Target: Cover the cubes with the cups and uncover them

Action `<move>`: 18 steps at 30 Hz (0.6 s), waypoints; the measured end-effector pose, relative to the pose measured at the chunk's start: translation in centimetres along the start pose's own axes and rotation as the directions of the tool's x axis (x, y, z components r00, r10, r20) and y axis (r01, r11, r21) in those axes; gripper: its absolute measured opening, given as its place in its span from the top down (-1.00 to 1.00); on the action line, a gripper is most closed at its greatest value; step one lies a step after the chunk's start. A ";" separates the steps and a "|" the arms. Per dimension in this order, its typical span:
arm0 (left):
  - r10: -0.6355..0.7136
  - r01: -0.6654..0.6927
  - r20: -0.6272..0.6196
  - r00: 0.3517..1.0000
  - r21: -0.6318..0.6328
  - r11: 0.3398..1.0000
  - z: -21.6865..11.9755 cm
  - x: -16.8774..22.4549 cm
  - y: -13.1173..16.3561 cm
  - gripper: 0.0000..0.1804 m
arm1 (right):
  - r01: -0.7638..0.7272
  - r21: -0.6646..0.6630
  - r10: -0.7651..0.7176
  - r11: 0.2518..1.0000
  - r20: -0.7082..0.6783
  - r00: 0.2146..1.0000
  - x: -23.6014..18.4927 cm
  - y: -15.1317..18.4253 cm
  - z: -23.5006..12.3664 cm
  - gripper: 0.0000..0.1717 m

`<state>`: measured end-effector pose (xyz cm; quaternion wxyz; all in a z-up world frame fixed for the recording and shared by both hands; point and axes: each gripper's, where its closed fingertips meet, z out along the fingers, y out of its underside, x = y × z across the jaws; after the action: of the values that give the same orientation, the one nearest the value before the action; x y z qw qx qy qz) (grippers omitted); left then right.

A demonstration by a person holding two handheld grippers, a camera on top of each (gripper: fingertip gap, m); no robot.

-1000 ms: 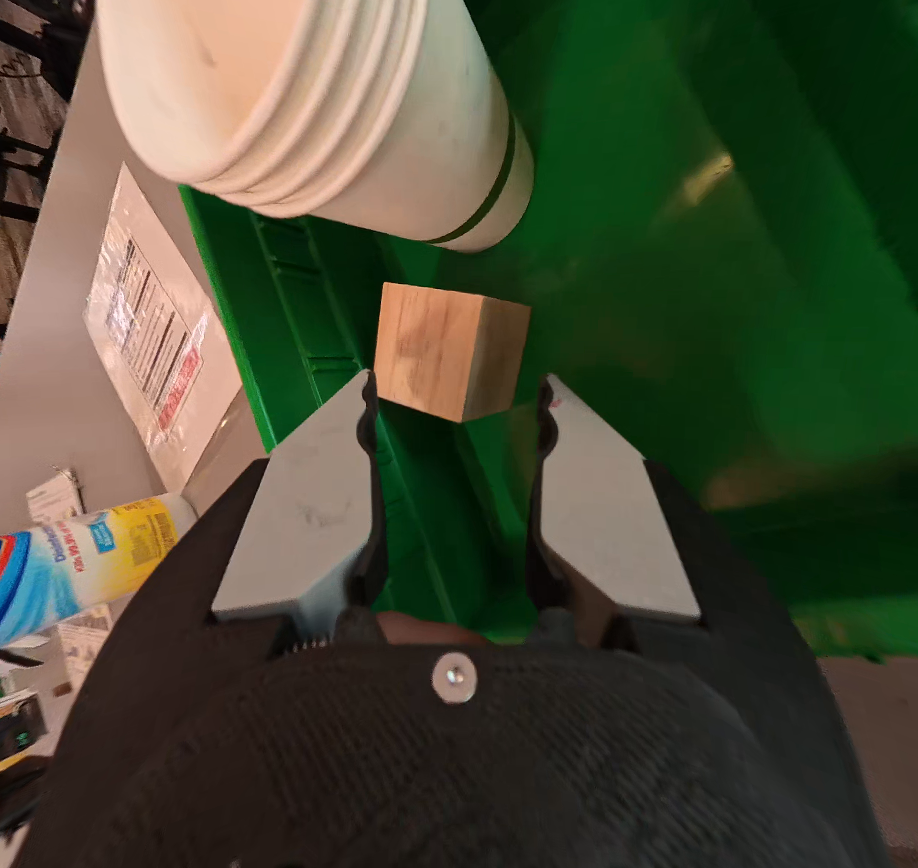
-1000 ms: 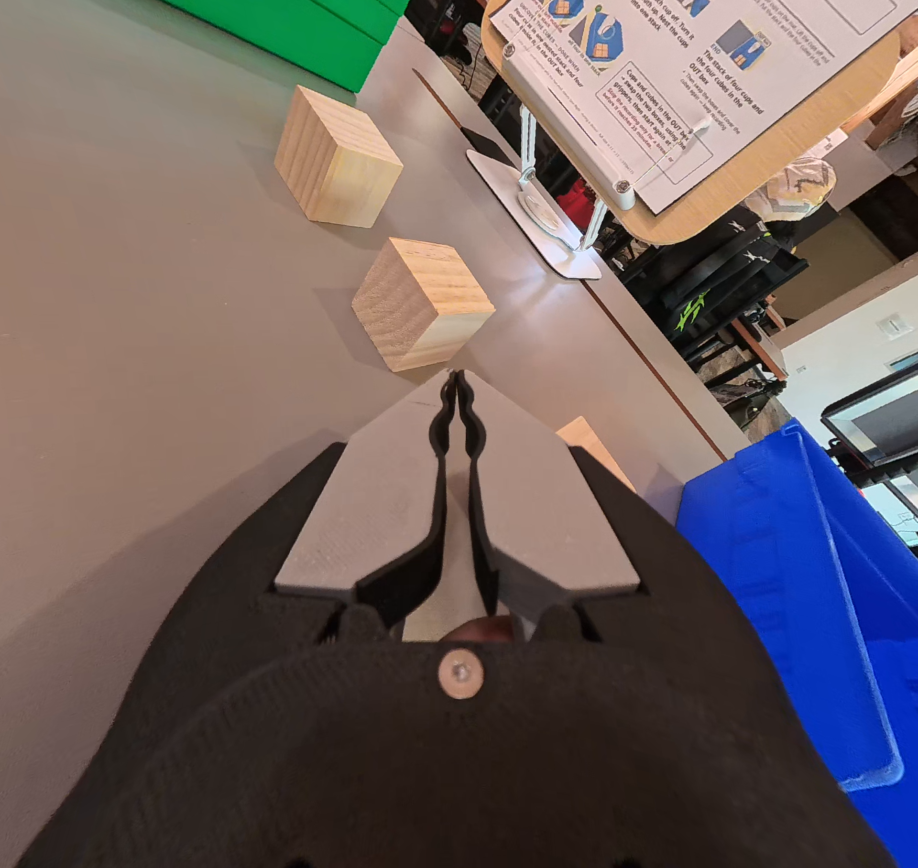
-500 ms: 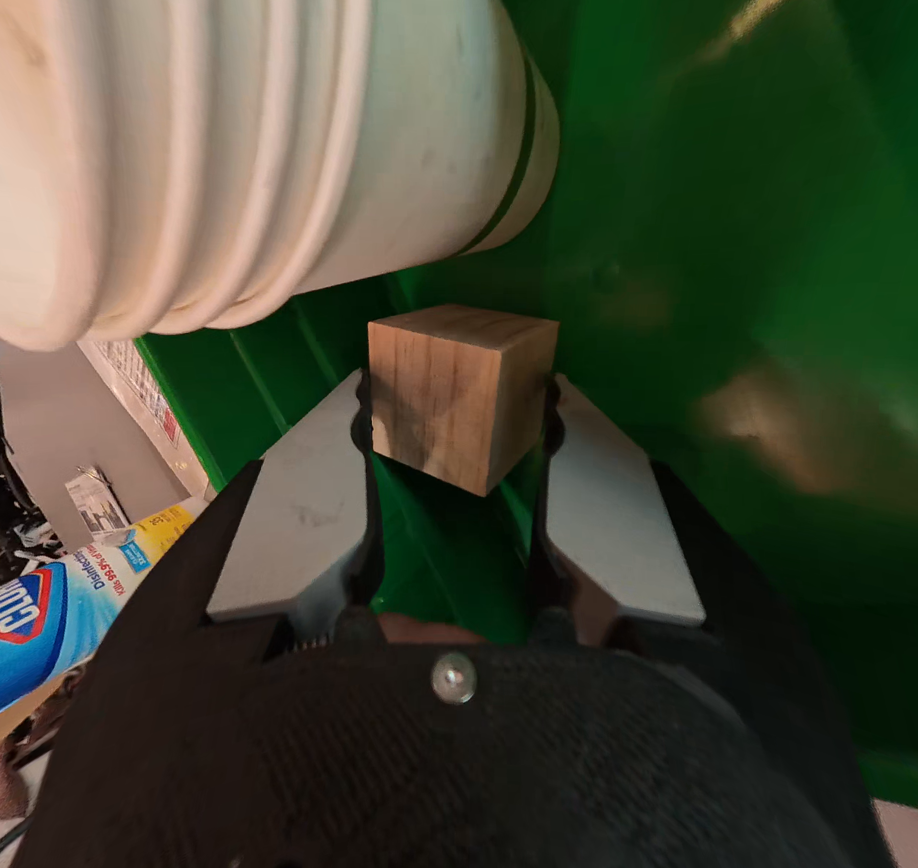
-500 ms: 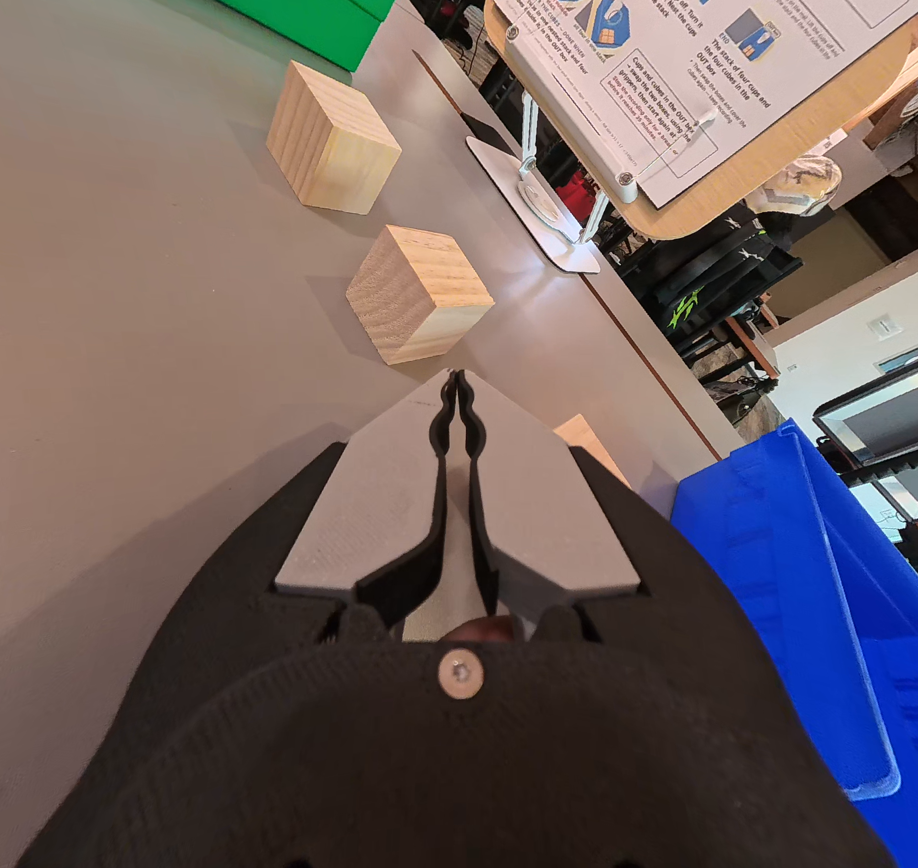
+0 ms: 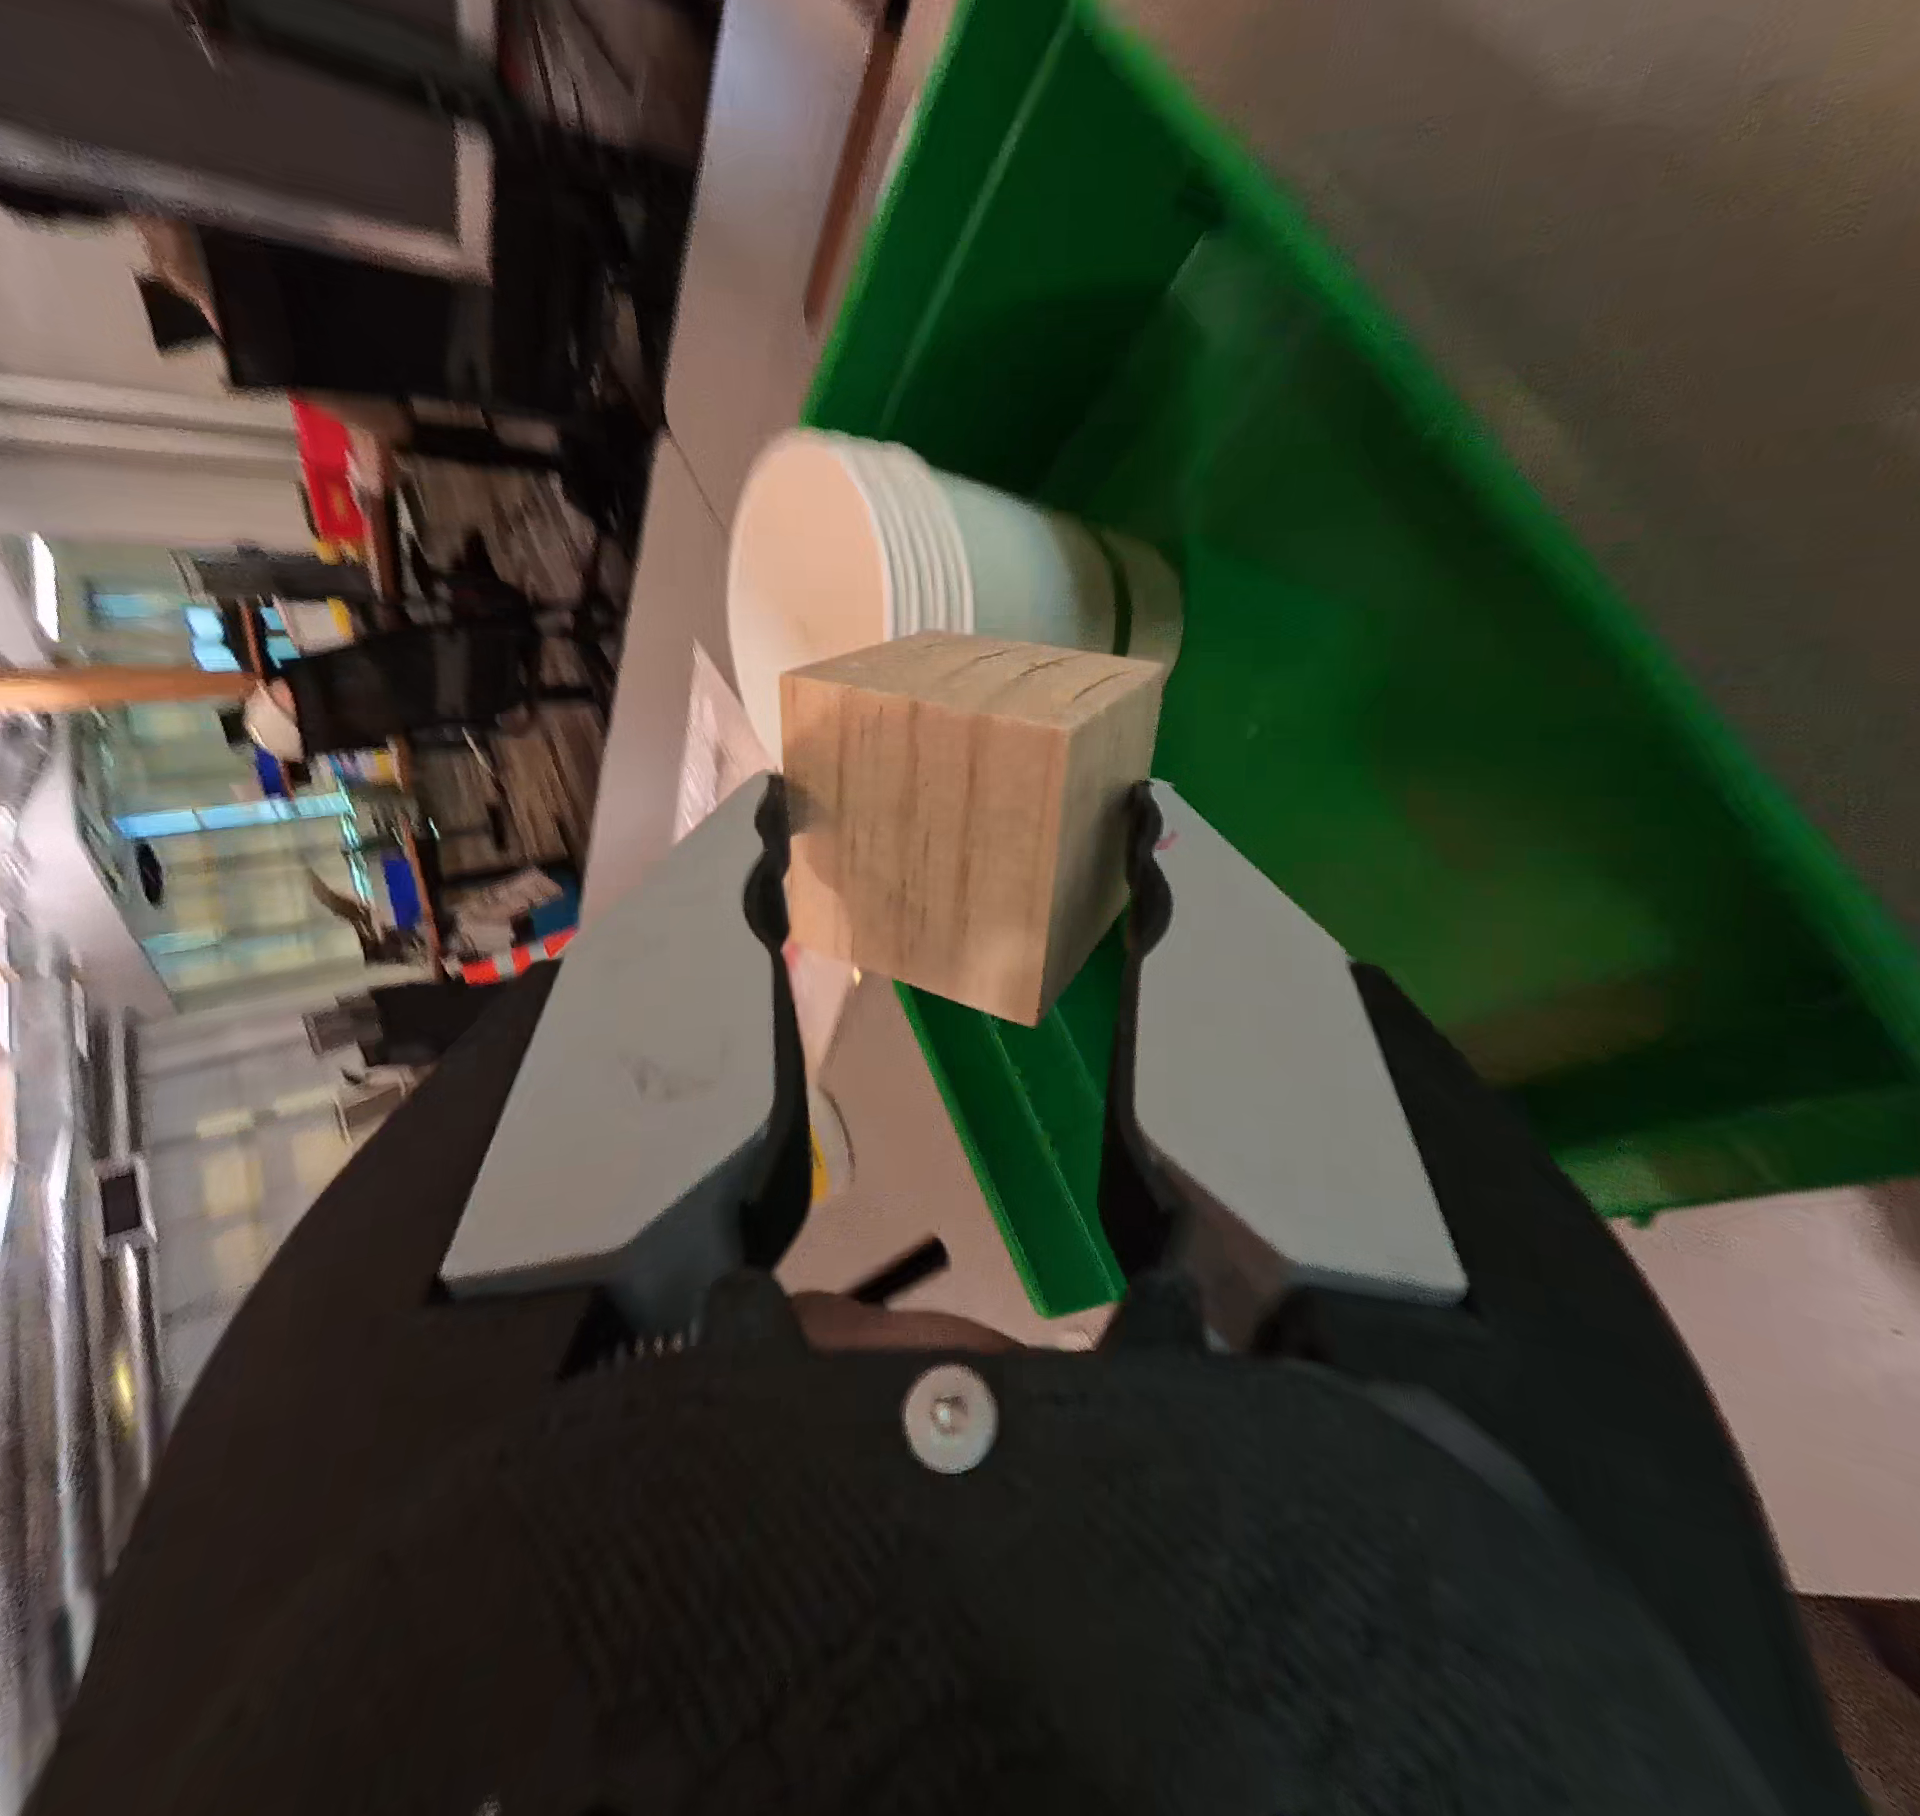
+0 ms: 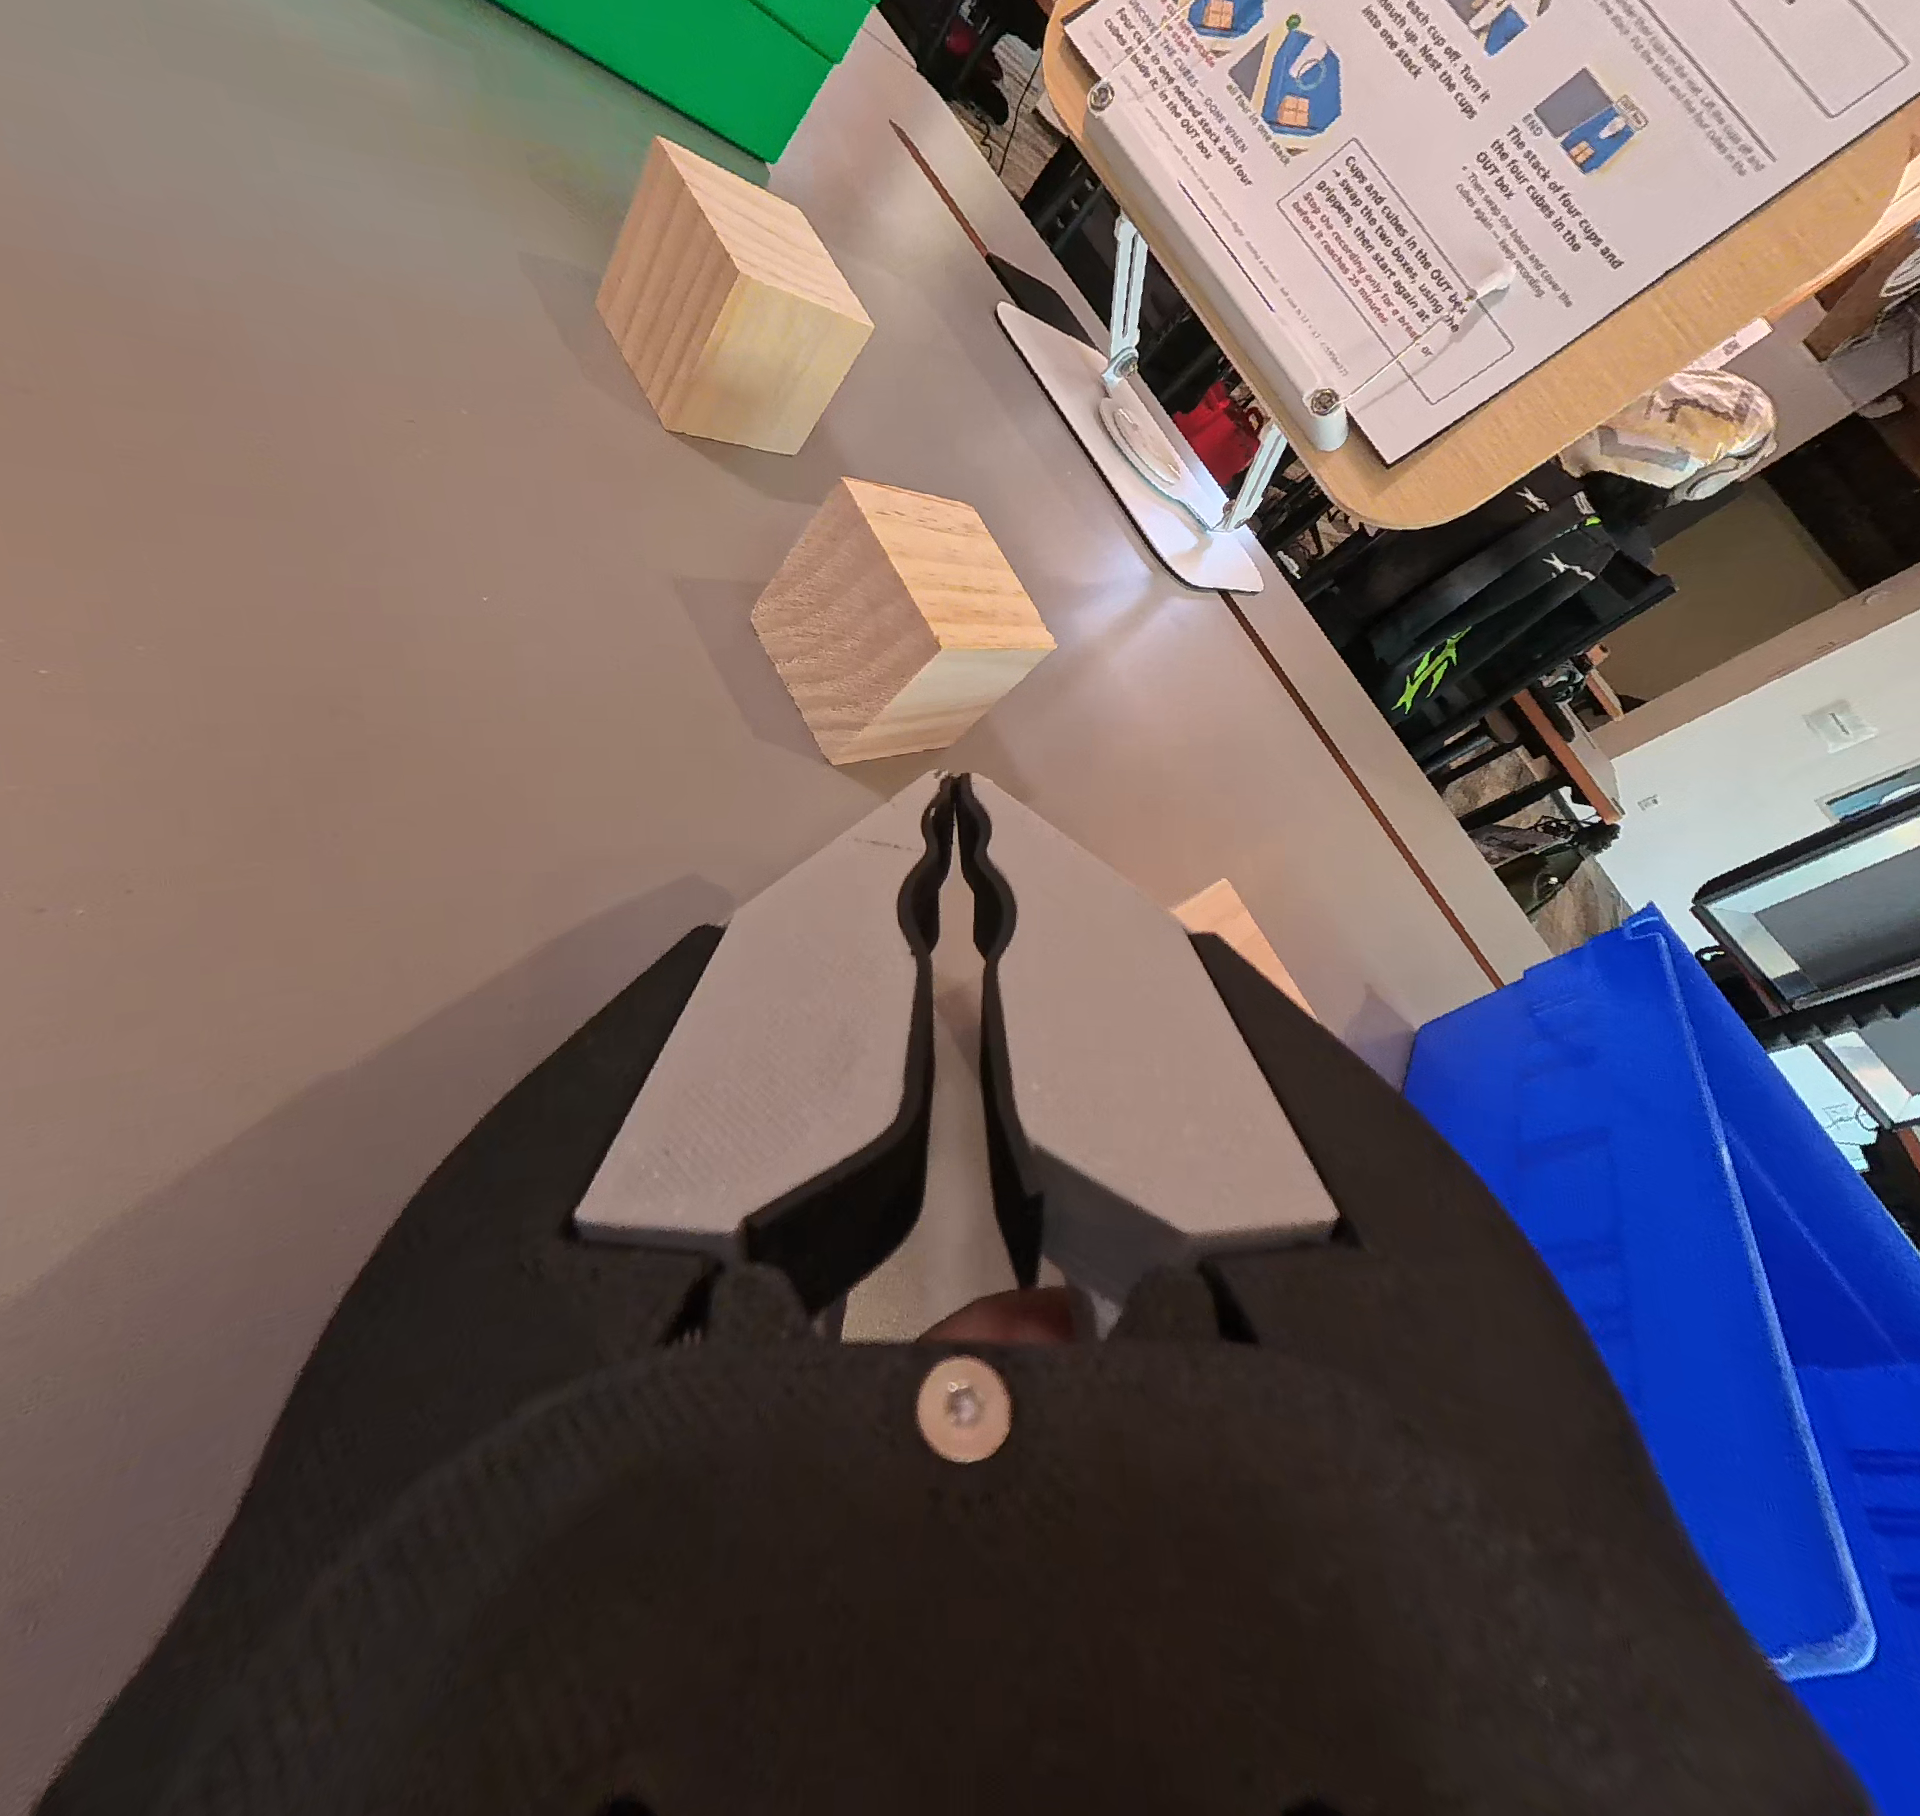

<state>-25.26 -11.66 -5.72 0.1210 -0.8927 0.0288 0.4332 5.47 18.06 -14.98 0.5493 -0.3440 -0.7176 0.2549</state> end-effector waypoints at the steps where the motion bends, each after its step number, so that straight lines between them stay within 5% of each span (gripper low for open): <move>1: 0.041 -0.041 0.002 0.999 0.061 0.997 -1.5 0.1 -1.9 0.29 | -0.001 0.000 0.001 1.000 0.000 1.000 0.0 0.0 0.0 1.00; 5: 0.188 -0.179 -0.029 0.982 0.197 0.964 -5.4 2.5 -8.0 0.28 | -0.002 -0.002 0.002 1.000 -0.003 1.000 0.0 0.0 0.0 1.00; 9: 0.312 -0.280 -0.114 0.943 0.228 0.933 -4.5 6.8 -11.7 0.28 | 0.000 -0.002 0.000 1.000 -0.006 1.000 0.1 0.0 0.0 1.00; 18: 0.429 -0.400 -0.286 0.857 0.156 0.903 3.1 14.3 -12.0 0.28 | -0.009 0.011 0.009 1.000 -0.009 1.000 0.2 -0.1 -0.2 1.00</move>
<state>-16.85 1.51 -16.47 0.0591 -0.9162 0.2590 0.3001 5.60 18.18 -14.74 0.5533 -0.3454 -0.7121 0.2598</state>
